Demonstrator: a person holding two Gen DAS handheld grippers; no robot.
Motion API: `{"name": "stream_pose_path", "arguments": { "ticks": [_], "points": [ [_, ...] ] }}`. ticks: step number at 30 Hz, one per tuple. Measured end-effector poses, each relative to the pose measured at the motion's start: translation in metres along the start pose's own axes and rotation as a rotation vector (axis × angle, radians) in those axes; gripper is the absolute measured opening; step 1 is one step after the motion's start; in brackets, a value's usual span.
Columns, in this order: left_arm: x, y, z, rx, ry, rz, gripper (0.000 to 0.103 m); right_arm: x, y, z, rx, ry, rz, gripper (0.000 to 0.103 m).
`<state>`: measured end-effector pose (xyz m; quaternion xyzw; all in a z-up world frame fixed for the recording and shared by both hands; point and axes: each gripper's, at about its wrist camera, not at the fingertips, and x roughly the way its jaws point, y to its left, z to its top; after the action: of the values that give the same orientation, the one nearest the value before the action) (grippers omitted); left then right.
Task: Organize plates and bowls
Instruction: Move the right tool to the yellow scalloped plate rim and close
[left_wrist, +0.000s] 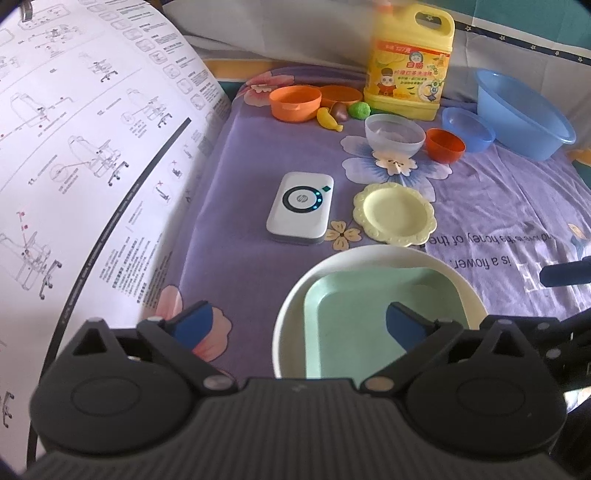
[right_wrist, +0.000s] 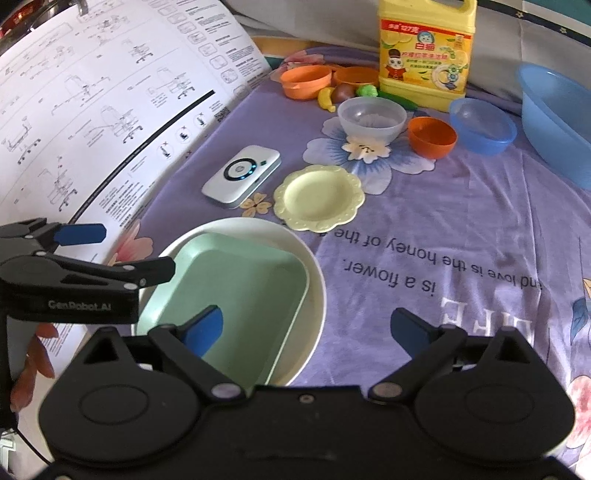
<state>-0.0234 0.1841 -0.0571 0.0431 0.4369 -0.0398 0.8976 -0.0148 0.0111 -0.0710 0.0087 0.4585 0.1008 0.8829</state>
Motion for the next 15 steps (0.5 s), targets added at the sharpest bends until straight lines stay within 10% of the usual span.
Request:
{"name": "stream_pose_path", "arguments": {
  "ticks": [15],
  "points": [
    [0.022,-0.020,0.038,0.002,-0.040,-0.074,0.102,0.012,-0.046,0.034,0.127,-0.050,-0.055,0.099]
  ]
}}
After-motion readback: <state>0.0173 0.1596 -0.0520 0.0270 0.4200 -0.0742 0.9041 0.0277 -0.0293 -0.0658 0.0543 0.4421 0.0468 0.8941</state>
